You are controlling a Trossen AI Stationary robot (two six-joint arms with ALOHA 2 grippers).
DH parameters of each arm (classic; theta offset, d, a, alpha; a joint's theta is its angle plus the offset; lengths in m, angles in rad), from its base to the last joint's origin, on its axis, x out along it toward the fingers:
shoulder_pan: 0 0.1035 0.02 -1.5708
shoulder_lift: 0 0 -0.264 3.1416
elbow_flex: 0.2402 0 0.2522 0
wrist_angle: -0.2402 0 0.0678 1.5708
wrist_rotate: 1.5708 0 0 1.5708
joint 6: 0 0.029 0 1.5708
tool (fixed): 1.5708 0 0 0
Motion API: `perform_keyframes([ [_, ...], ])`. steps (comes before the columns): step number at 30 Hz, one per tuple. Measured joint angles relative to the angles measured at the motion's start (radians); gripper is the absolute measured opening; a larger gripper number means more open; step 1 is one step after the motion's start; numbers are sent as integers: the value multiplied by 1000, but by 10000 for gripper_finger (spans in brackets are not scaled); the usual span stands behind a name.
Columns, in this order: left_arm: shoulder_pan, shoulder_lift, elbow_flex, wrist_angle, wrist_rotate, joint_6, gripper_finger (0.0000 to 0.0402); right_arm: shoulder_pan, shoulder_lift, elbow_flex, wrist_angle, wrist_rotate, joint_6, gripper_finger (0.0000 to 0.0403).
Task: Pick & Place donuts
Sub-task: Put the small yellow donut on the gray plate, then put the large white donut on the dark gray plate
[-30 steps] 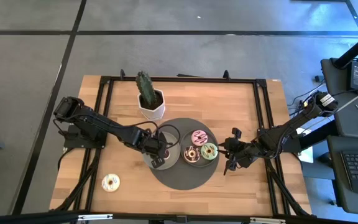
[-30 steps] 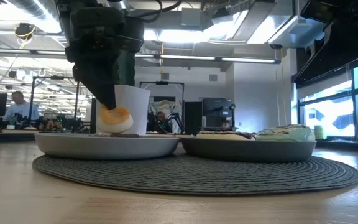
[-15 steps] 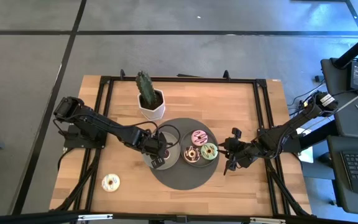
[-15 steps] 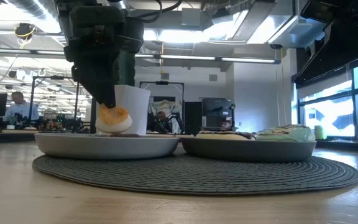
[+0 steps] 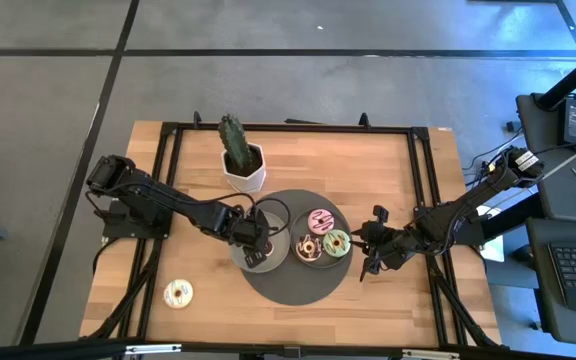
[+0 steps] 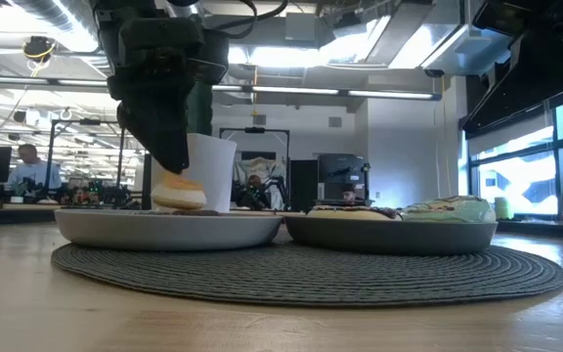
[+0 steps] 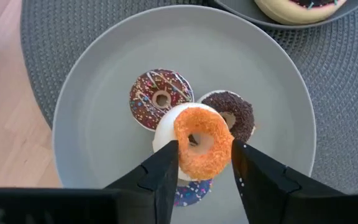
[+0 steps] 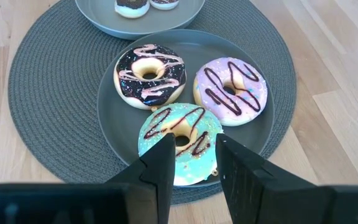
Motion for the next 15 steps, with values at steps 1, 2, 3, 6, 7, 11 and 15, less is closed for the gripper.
perform_keyframes([
  [1,1,0,0,0,0,0,146,0,0,0,0,0,0,118],
  [2,2,0,0,0,0,1,149,0,0,0,0,0,0,118],
  [3,5,0,0,0,0,1,151,0,0,0,0,0,0,118],
  [6,15,-5,0,-6,9,3,155,0,0,0,0,0,0,118],
  [7,15,-8,0,-10,8,3,155,0,0,0,0,0,0,118],
  [11,21,-39,1,-17,0,25,153,0,0,0,0,0,0,118],
  [15,4,-94,1,-92,0,-16,150,0,0,0,1,0,1,118],
])
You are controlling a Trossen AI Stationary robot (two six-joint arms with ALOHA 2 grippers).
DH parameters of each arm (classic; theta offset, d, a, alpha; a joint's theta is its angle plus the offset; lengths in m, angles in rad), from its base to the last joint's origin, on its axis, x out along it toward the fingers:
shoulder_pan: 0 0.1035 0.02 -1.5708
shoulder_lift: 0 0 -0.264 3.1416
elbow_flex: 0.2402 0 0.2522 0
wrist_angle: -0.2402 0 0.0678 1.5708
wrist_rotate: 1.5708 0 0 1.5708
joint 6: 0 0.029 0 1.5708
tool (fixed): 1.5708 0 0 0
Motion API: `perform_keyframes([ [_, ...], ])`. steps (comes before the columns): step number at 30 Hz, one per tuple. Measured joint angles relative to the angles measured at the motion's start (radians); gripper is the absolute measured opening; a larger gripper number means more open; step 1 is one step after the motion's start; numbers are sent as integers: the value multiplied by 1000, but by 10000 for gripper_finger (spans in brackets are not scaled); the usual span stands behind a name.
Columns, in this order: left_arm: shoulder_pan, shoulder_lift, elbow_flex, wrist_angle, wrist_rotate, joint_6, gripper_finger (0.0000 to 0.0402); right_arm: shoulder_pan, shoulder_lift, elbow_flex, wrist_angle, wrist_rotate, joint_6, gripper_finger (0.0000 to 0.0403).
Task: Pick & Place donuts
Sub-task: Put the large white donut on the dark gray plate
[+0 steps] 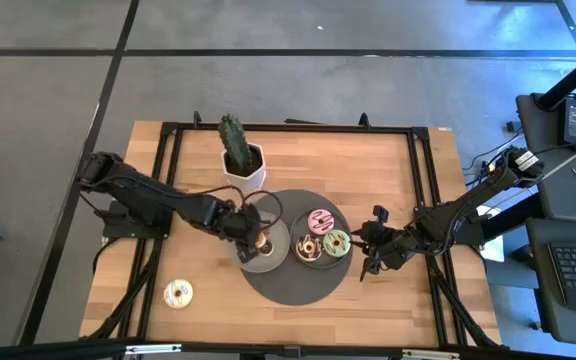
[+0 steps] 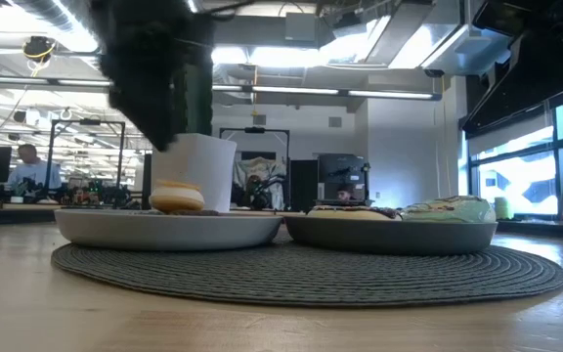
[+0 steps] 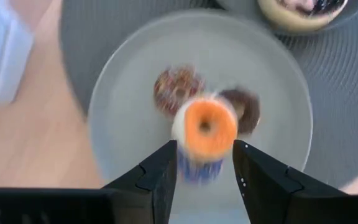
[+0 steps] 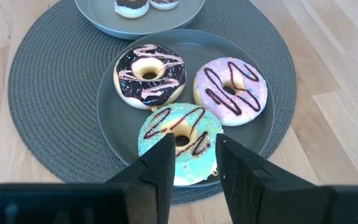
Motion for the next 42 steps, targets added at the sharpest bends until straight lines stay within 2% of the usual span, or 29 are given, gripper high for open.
perform_keyframes([
  [4,-77,-48,0,-137,46,-167,151,0,0,0,-1,-5,0,118],
  [9,-241,-59,0,-228,91,-407,151,0,0,0,-1,-7,0,118],
  [19,-551,-59,0,-230,29,-859,152,0,0,0,2,-8,18,118],
  [27,-682,-49,0,-348,48,-1287,145,0,0,0,2,-9,29,118],
  [30,-712,-31,0,-366,52,-1302,143,0,0,0,3,-9,29,118],
  [42,-746,108,-1,-355,161,-1012,143,0,0,0,3,-9,28,118],
])
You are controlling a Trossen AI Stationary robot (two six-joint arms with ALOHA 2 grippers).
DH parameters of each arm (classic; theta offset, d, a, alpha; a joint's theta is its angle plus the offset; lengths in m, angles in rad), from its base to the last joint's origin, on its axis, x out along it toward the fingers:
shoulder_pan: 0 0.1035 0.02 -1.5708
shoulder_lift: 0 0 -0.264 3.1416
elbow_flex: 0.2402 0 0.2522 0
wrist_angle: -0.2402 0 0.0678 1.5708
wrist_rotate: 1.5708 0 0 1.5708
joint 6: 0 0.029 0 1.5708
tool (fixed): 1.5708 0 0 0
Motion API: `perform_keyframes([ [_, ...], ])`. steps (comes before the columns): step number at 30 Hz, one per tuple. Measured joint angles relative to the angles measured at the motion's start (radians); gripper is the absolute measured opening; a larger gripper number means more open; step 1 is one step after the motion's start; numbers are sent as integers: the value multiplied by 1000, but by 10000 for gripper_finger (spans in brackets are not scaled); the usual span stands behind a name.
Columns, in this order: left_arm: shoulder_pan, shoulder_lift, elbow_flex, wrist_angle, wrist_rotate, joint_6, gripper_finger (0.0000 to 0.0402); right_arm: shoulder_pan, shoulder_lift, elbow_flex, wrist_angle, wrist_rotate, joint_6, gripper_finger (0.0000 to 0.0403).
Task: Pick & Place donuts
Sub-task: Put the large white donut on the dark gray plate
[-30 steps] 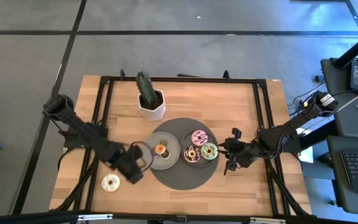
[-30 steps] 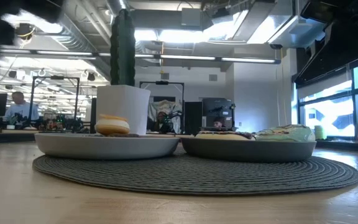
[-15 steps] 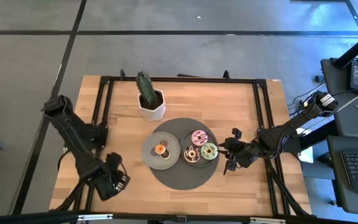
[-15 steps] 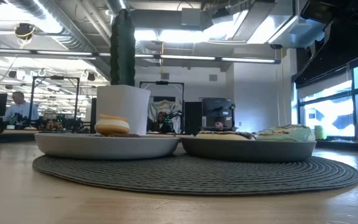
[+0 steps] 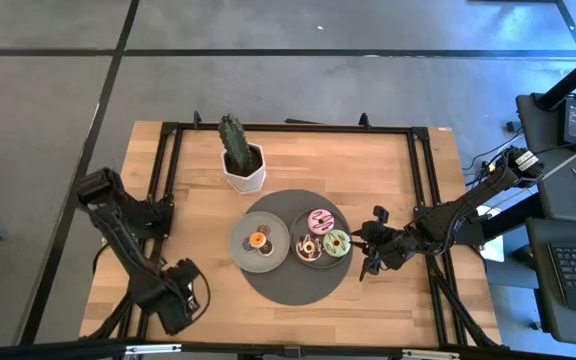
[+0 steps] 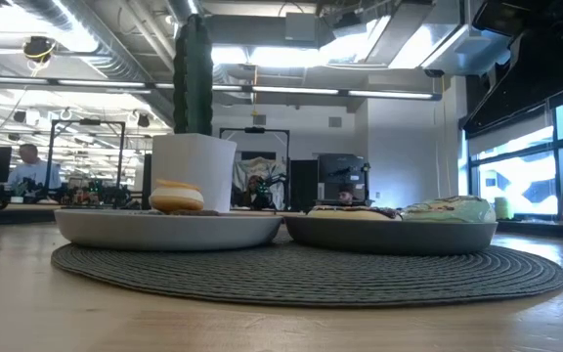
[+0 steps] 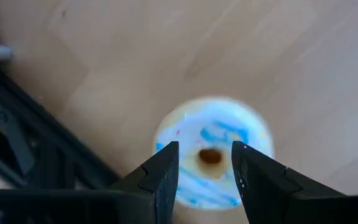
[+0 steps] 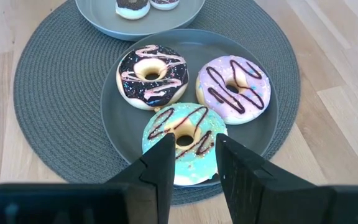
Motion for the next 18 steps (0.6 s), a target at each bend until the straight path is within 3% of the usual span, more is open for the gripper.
perform_keyframes([
  [4,2,31,0,0,98,29,143,0,0,0,1,0,0,118],
  [18,3,157,1,-4,100,141,142,0,0,0,8,0,0,118],
])
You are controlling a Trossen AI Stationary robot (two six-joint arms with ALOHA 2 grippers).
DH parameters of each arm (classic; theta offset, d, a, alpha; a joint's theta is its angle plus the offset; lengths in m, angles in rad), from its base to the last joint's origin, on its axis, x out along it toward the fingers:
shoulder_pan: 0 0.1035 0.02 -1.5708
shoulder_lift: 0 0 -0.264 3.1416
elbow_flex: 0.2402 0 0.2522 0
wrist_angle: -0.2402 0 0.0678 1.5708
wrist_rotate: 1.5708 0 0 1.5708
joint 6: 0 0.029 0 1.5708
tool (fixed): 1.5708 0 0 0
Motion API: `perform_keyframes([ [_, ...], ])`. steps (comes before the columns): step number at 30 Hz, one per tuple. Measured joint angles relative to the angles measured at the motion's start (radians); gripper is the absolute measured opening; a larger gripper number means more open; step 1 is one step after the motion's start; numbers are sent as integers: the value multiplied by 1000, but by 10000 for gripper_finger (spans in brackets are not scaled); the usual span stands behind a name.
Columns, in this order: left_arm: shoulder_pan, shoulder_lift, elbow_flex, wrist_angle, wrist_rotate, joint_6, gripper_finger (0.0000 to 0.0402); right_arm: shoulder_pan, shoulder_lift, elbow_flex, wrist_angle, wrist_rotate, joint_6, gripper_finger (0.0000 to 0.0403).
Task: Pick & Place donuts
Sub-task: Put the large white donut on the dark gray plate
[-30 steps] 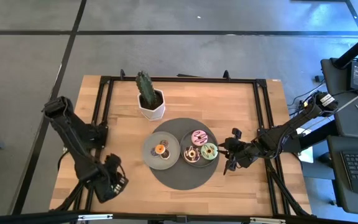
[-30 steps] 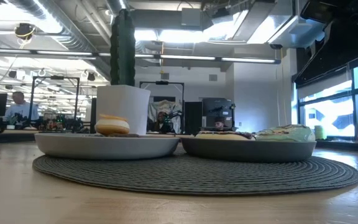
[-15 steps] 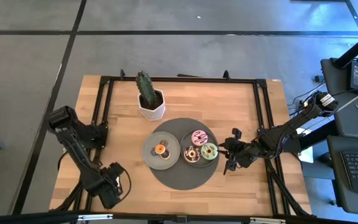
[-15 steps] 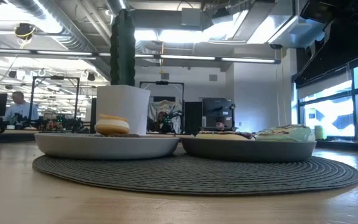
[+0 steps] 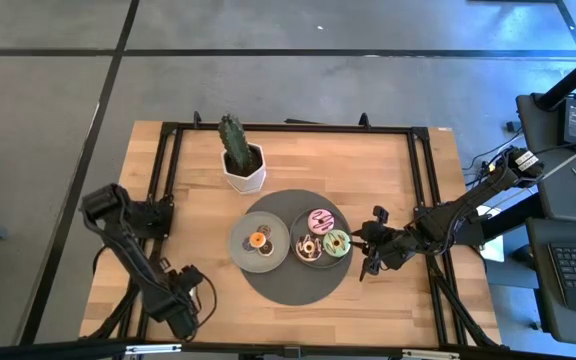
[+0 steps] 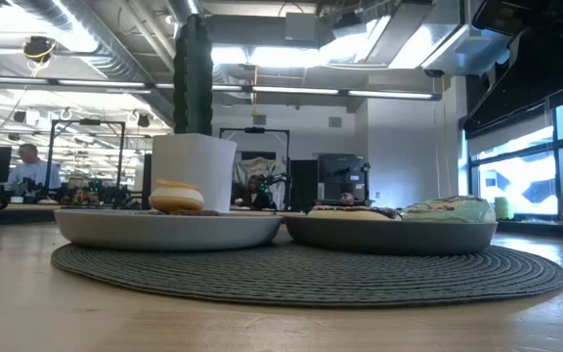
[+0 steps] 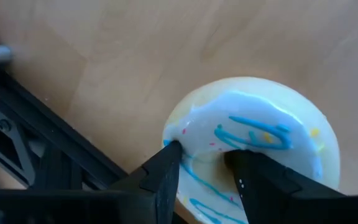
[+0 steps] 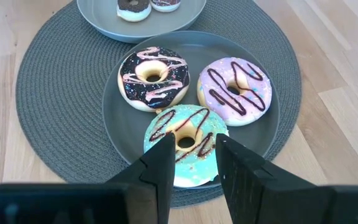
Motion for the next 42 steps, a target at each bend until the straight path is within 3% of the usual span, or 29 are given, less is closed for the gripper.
perform_keyframes([
  [5,26,10,1,1,11,1,111,0,0,0,0,0,-3,118],
  [11,75,-24,-1,3,-1,12,30,0,0,0,0,0,-6,118],
  [16,141,-63,60,4,-126,80,9,0,0,0,-13,-38,-18,118],
  [20,229,-65,172,11,-316,283,6,0,0,9,-46,-95,-29,118],
  [28,460,-64,330,164,-585,765,4,43,-74,-23,-45,-74,-18,118],
  [33,613,-36,332,367,-567,1071,4,114,-212,-78,-61,-71,46,118],
  [39,739,41,336,683,-390,1458,4,150,-385,-116,-105,-18,50,118],
  [42,774,95,406,670,-375,1525,4,151,-424,-118,-107,4,46,118],
])
